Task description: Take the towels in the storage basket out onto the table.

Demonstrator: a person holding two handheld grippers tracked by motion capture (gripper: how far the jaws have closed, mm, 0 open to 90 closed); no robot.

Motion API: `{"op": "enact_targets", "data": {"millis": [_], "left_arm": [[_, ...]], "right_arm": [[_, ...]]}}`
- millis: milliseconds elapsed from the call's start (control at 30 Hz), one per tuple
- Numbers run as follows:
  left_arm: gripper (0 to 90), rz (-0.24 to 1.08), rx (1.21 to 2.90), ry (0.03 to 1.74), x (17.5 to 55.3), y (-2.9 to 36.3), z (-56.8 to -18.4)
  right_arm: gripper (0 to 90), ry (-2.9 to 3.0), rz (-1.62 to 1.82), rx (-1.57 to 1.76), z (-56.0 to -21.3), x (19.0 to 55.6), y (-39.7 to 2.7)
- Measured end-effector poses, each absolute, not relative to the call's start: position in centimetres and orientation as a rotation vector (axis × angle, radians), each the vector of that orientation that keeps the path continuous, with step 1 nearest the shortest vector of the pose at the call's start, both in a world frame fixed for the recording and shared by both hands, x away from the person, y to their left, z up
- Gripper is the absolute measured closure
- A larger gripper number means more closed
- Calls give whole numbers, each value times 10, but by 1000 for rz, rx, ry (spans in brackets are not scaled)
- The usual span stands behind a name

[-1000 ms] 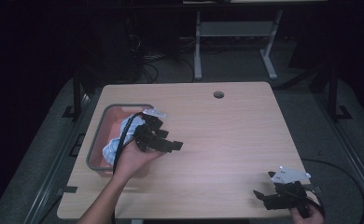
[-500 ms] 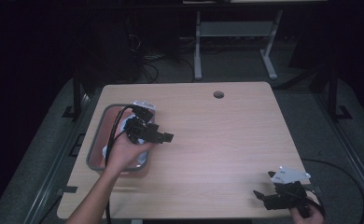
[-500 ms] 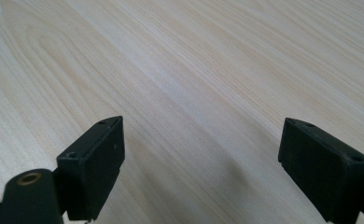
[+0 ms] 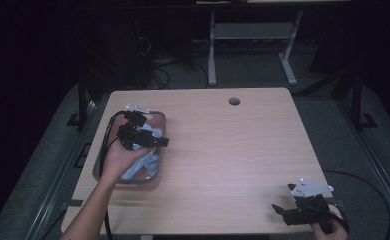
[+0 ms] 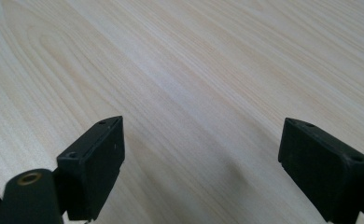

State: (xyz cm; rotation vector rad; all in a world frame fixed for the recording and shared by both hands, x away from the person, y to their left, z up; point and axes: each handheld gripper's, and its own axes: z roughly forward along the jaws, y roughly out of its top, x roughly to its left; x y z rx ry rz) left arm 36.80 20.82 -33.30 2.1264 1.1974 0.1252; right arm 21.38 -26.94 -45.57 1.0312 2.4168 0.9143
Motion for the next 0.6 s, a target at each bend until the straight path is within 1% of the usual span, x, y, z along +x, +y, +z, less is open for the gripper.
{"op": "enact_targets", "data": {"millis": [333, 600], "left_arm": [[212, 156, 2119, 1331, 381, 238, -347], [214, 185, 2122, 1428, 388, 252, -358]], "right_arm": [[139, 2415, 910, 1026, -455, 214, -271], [139, 2424, 909, 1012, -454, 213, -269]]}}
